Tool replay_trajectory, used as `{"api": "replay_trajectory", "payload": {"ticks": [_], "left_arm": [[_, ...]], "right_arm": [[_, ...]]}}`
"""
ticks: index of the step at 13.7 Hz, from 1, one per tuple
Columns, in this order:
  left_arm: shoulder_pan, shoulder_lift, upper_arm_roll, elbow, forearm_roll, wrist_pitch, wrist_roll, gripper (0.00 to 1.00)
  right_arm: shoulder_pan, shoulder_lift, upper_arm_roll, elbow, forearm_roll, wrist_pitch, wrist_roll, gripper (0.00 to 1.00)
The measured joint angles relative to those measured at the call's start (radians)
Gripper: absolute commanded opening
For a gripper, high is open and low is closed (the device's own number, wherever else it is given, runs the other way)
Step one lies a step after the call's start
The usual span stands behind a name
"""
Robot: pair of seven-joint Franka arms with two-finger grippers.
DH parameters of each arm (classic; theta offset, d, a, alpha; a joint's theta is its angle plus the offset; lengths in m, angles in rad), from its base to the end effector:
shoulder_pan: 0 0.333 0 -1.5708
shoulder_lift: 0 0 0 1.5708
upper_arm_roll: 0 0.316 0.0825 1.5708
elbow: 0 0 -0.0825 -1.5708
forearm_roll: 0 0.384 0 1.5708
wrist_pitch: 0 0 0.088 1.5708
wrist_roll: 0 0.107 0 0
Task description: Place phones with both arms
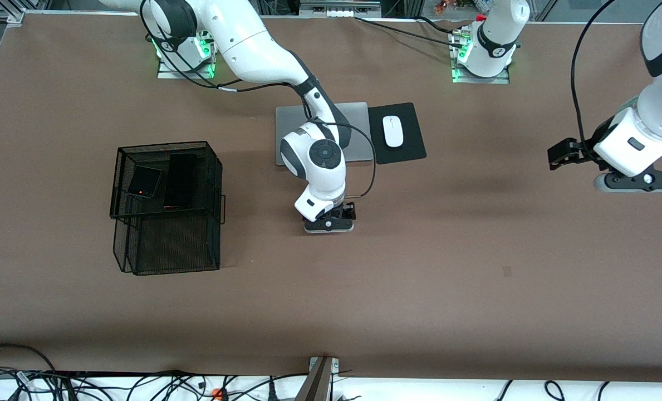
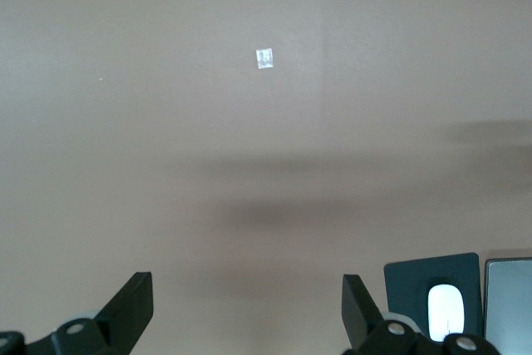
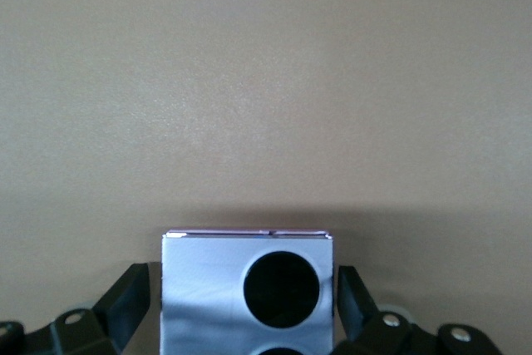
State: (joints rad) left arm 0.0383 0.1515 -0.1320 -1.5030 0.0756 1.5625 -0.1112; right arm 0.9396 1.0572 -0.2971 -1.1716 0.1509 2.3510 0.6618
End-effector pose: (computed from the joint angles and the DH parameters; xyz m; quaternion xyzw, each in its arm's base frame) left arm 0.5950 -0.0421 0.5693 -0.9986 -0.0076 0.0422 0.0323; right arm 0.5733 0.5215 0.1714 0.9943 0.0243 0.1043 0.0026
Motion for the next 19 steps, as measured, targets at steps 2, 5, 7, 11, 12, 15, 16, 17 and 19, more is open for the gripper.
{"api": "replay_trajectory", "payload": {"ticks": [2, 5, 7, 11, 12, 15, 16, 17, 19], "left_arm": [[0.008, -0.002, 0.001, 0.0, 0.003, 0.004, 0.0, 1.0], [0.013, -0.003, 0.001, 0.003, 0.011, 0.008, 0.0, 1.0], [0.017, -0.003, 0.002, 0.003, 0.012, 0.008, 0.0, 1.0], [0.031, -0.006, 0.003, 0.005, 0.012, 0.008, 0.003, 1.0], [0.034, -0.007, 0.003, 0.005, 0.012, 0.009, 0.017, 1.0], [0.034, -0.012, 0.005, 0.005, 0.012, 0.009, 0.103, 1.0], [0.032, -0.013, 0.009, 0.005, 0.012, 0.009, 0.12, 1.0], [0.027, -0.014, 0.012, 0.005, 0.012, 0.009, 0.13, 1.0], [0.007, -0.017, 0.012, 0.005, 0.008, 0.008, 0.132, 1.0]], "right_arm": [[0.0, 0.001, 0.0, -0.007, -0.009, 0.0, 0.0, 1.0], [0.0, 0.001, 0.0, -0.009, -0.01, 0.0, 0.0, 0.68], [0.001, -0.001, -0.001, -0.006, -0.01, 0.001, 0.0, 0.27], [0.001, -0.003, -0.004, -0.005, -0.01, 0.0, 0.0, 0.15], [0.001, -0.007, -0.012, -0.001, -0.01, -0.006, 0.0, 0.15], [-0.031, -0.091, -0.065, 0.024, -0.01, -0.158, -0.011, 0.14], [-0.07, -0.154, -0.075, 0.031, -0.01, -0.243, -0.046, 0.14], [-0.116, -0.22, -0.079, 0.033, -0.01, -0.324, -0.099, 0.14], [-0.204, -0.334, -0.106, 0.03, -0.011, -0.464, -0.226, 0.14]]}}
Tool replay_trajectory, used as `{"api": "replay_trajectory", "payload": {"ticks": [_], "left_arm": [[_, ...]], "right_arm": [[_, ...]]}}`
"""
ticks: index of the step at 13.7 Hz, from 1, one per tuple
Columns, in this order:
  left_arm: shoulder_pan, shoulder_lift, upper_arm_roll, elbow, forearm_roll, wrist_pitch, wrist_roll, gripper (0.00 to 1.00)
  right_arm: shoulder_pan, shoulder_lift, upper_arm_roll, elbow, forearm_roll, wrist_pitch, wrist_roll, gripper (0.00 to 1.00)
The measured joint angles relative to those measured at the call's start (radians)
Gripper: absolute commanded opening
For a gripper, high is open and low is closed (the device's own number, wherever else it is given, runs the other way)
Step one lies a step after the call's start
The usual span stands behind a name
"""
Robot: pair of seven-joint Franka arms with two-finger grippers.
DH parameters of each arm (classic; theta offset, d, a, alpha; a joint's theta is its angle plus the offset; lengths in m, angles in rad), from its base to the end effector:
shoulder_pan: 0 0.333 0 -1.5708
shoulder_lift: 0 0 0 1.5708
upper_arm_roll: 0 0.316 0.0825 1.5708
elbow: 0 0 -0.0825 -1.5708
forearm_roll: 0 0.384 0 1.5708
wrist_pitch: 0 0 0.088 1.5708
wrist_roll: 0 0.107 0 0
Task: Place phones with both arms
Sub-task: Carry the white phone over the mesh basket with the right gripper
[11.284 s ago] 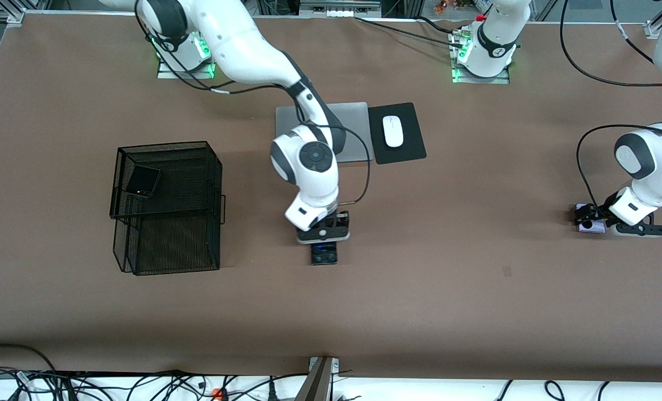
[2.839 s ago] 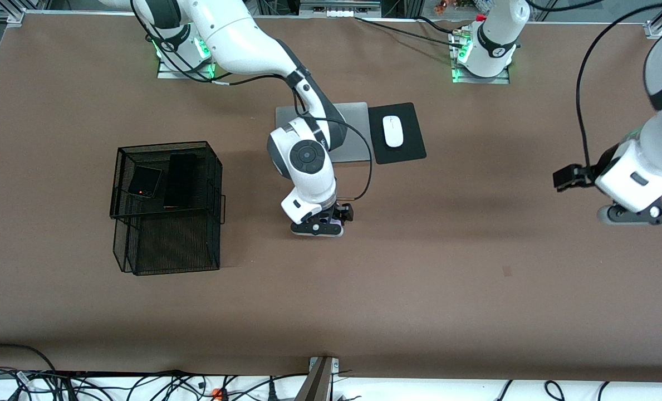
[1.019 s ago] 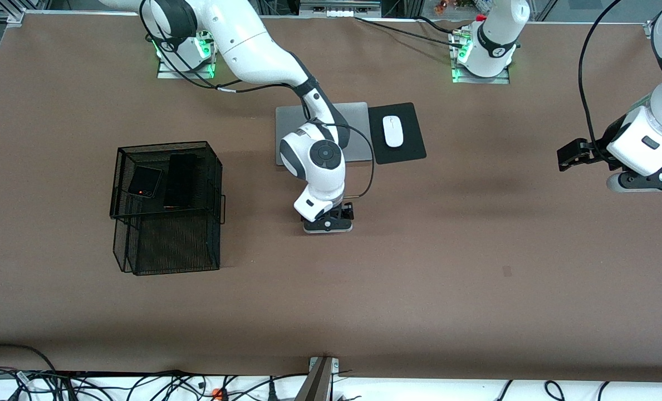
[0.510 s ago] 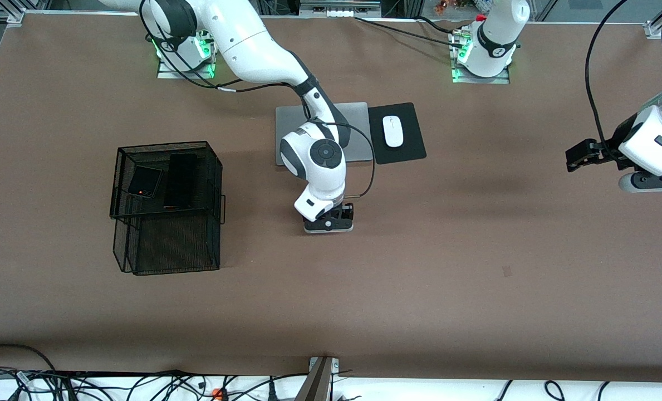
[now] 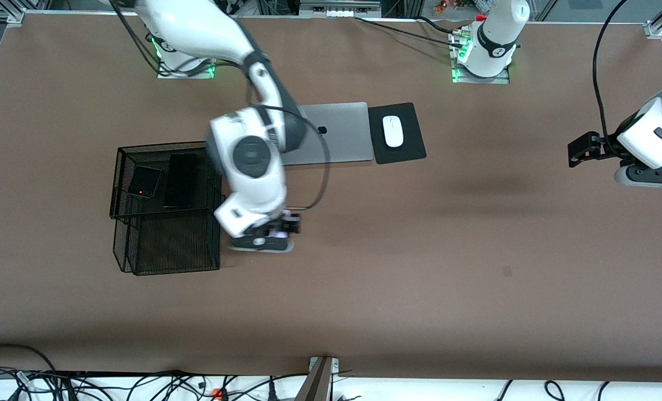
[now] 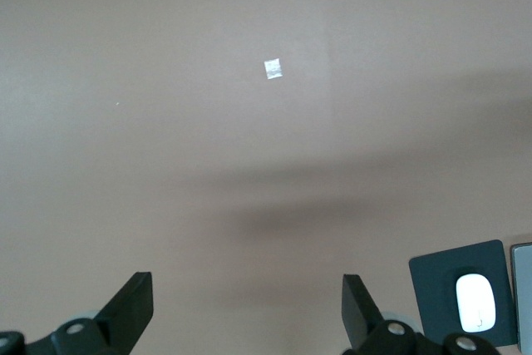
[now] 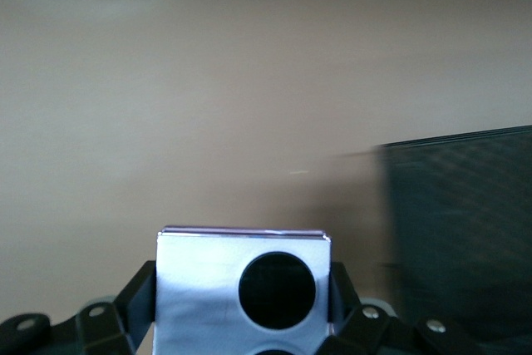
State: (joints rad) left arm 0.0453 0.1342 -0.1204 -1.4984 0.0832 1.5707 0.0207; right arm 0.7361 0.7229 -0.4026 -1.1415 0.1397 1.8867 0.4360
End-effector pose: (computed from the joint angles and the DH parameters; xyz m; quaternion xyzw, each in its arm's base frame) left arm 0.5927 -0.0310 0.5823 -0.9978 0.0488 0.0295 0.0343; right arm 0.6707 0.3380 0.4045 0.9972 -0.0198 0.0575 0.0439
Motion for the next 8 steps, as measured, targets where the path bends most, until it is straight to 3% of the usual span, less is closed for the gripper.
{"api": "replay_trajectory", "payload": {"ticks": [4, 8], "left_arm": [[-0.024, -0.003, -0.001, -0.001, -0.031, 0.0, -0.019, 1.0], [-0.024, -0.003, -0.001, -0.002, -0.092, 0.0, -0.036, 1.0]], "right_arm": [[-0.09, -0.061, -0.122, -0.043, 0.016, -0.103, -0.243, 0.14], [-0.173, -0.04, -0.128, -0.163, 0.103, -0.028, -0.332, 0.16]]}}
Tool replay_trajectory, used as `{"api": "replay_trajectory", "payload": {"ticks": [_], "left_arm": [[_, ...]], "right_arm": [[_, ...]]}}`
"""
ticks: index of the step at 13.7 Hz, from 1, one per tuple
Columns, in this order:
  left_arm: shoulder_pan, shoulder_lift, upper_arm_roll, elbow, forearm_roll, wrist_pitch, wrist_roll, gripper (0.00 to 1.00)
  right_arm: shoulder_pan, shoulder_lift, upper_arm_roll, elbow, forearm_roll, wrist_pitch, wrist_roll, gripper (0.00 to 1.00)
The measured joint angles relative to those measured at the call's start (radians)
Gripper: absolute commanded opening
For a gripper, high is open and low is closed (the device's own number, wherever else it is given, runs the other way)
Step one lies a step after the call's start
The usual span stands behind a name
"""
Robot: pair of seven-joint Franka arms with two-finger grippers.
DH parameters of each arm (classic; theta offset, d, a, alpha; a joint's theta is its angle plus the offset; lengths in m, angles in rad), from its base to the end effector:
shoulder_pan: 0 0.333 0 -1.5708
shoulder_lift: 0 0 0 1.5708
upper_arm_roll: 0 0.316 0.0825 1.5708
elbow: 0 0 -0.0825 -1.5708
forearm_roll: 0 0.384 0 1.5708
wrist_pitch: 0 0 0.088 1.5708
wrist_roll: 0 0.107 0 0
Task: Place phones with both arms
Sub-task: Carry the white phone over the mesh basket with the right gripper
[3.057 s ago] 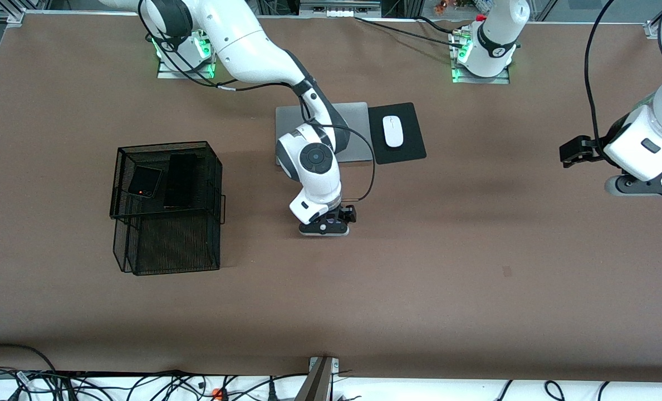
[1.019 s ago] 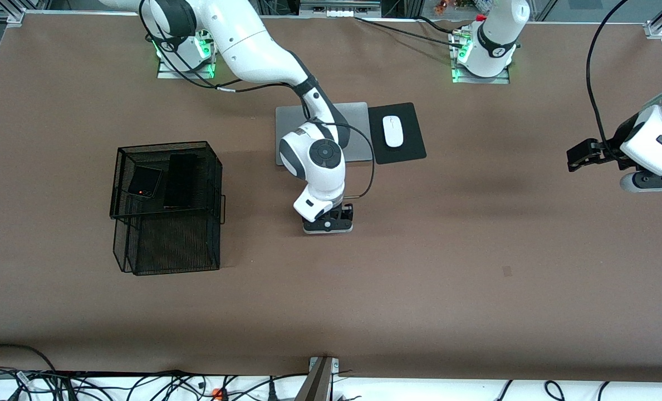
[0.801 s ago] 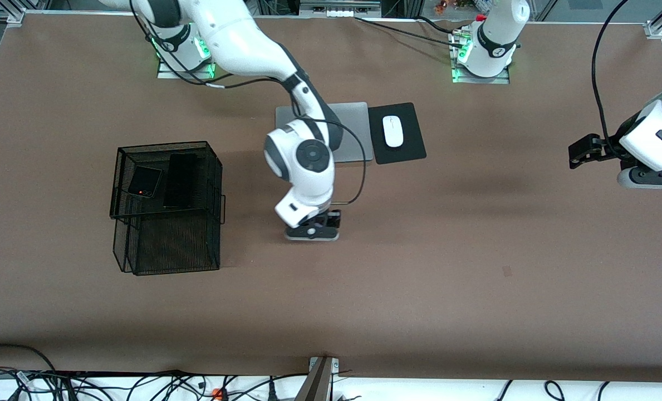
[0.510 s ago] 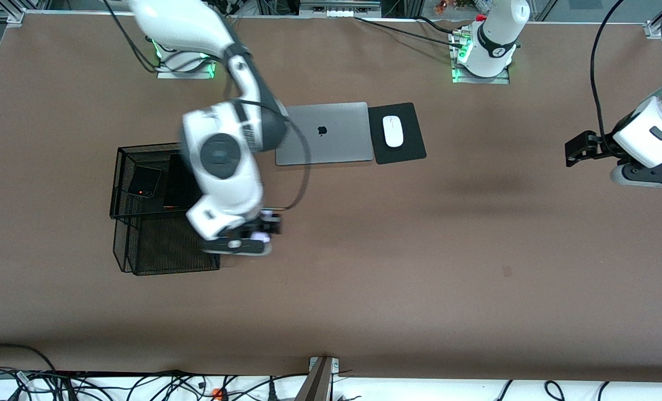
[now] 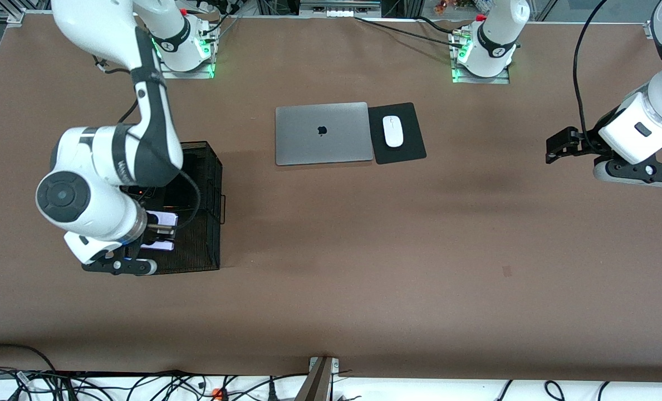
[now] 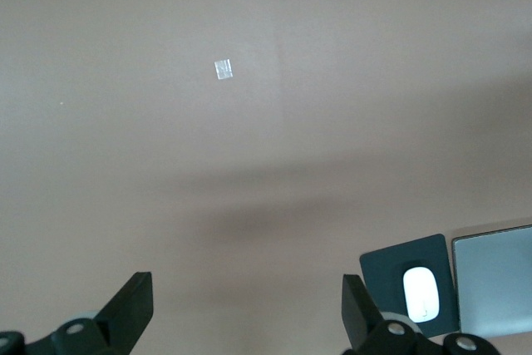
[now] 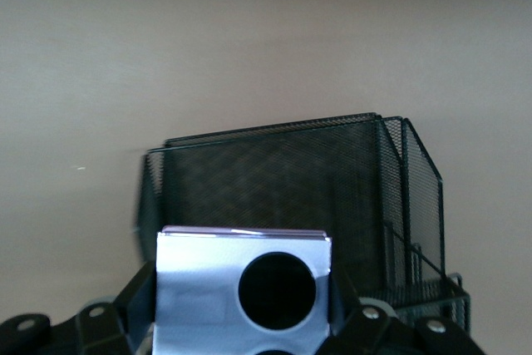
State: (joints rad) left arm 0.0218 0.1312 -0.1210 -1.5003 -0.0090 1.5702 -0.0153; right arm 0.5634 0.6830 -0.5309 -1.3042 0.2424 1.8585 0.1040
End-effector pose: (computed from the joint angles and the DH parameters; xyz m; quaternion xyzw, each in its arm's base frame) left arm 0.5899 -0.0551 0.5829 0.9986 -0.0415 -0.0308 0.0107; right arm 0.7096 0.1308 0.3737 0.9983 -0.0258 -0.0163 0.0496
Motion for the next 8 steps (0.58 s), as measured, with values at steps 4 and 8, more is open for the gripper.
{"api": "replay_trajectory", "payload": {"ticks": [4, 8], "left_arm": [[0.001, -0.008, 0.001, 0.0, -0.001, -0.014, -0.002, 1.0], [0.012, -0.021, 0.017, 0.0, -0.001, -0.049, -0.003, 1.0]], "right_arm": [[-0.007, 0.024, 0.009, -0.164, 0.016, 0.214, -0.046, 0.17], [-0.001, 0.027, 0.015, -0.258, 0.047, 0.28, -0.11, 0.18]]}}
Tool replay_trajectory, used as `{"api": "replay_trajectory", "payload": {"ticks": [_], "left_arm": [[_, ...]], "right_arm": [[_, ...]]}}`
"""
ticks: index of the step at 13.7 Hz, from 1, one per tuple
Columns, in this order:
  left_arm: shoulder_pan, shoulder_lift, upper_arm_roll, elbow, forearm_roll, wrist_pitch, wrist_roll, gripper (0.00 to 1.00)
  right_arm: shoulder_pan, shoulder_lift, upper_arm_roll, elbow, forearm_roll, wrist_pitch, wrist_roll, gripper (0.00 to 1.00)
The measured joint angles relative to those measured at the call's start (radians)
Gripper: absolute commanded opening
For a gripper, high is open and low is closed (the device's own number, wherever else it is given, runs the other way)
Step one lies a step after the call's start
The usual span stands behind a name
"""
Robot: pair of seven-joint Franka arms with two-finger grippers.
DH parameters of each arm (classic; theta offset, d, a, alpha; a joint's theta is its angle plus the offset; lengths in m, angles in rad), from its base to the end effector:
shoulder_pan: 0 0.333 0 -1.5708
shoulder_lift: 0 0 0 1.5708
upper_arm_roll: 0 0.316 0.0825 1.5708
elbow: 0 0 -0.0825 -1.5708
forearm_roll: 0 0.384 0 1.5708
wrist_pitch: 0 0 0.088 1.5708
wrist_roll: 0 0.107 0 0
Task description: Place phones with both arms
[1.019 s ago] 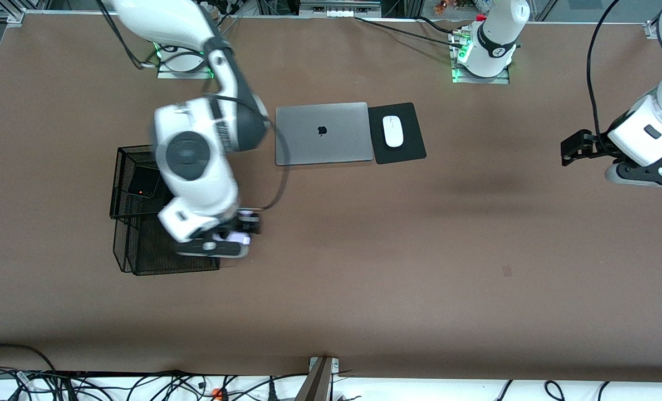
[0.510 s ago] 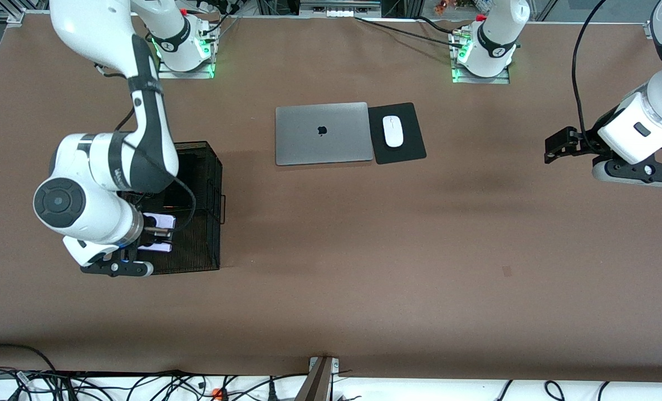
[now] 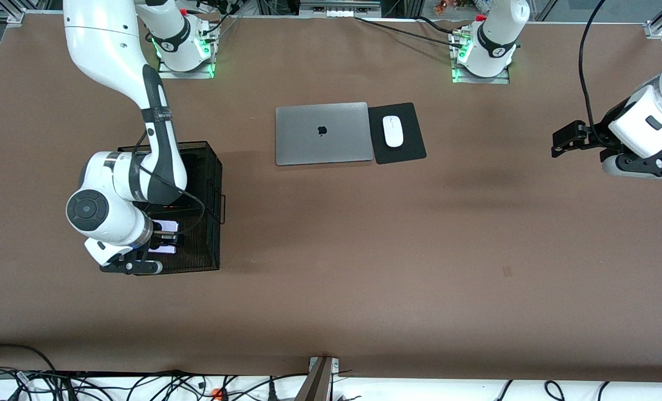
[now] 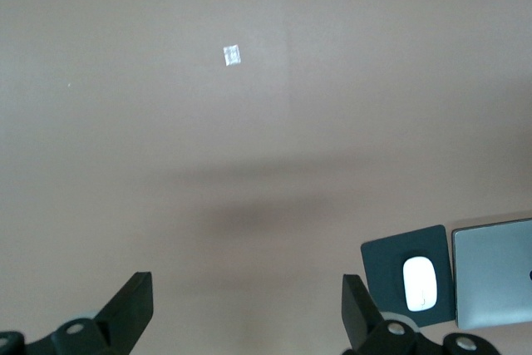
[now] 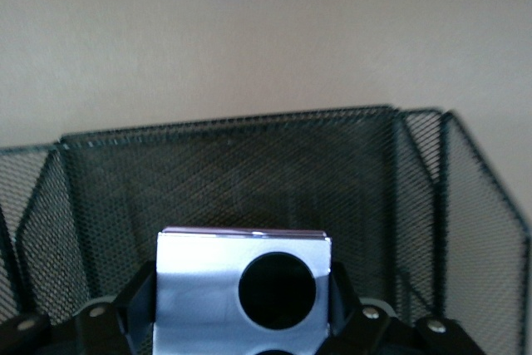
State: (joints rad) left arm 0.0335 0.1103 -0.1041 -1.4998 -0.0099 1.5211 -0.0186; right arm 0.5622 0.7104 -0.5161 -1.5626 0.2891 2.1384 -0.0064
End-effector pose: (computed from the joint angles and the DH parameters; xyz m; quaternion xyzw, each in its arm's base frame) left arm 0.5804 -0.0388 0.5913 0.9986 -0.0259 -0.0446 0.0087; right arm 0.6885 0.0976 0.2641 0.9988 -0.0047 -0.0158 0.0454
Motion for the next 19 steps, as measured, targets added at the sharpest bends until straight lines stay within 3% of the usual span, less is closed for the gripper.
{"api": "replay_trajectory", "payload": {"ticks": [1, 2, 3, 5, 10, 13, 16, 19], "left_arm": [[0.003, -0.001, 0.0, 0.0, 0.0, -0.003, 0.0, 1.0], [0.004, -0.001, 0.0, 0.0, 0.0, -0.004, 0.0, 1.0], [0.004, -0.001, -0.001, 0.0, 0.0, -0.005, 0.0, 1.0], [0.004, -0.003, -0.001, 0.0, 0.0, -0.005, 0.0, 1.0], [0.004, -0.012, -0.002, 0.0, 0.0, -0.007, -0.001, 1.0], [0.004, -0.012, -0.002, 0.0, 0.0, -0.008, -0.001, 1.0], [0.004, -0.012, -0.002, 0.0, 0.0, -0.008, -0.001, 1.0], [0.004, -0.012, -0.002, 0.0, 0.0, -0.008, -0.001, 1.0]], "right_arm": [[0.001, 0.0, 0.004, -0.016, 0.02, 0.012, -0.012, 0.23], [0.003, 0.0, 0.007, -0.029, 0.031, 0.024, -0.02, 0.42], [0.004, 0.0, 0.009, -0.037, 0.037, 0.033, -0.025, 0.53], [0.005, 0.0, 0.011, -0.042, 0.043, 0.037, -0.031, 1.0], [0.005, -0.007, 0.011, -0.042, 0.051, 0.044, -0.033, 1.0], [0.003, -0.022, -0.003, -0.003, 0.106, 0.001, -0.033, 1.0], [-0.023, -0.032, -0.05, 0.117, 0.121, -0.21, -0.033, 1.0], [-0.058, -0.05, -0.12, 0.271, 0.122, -0.514, -0.039, 1.0]]}}
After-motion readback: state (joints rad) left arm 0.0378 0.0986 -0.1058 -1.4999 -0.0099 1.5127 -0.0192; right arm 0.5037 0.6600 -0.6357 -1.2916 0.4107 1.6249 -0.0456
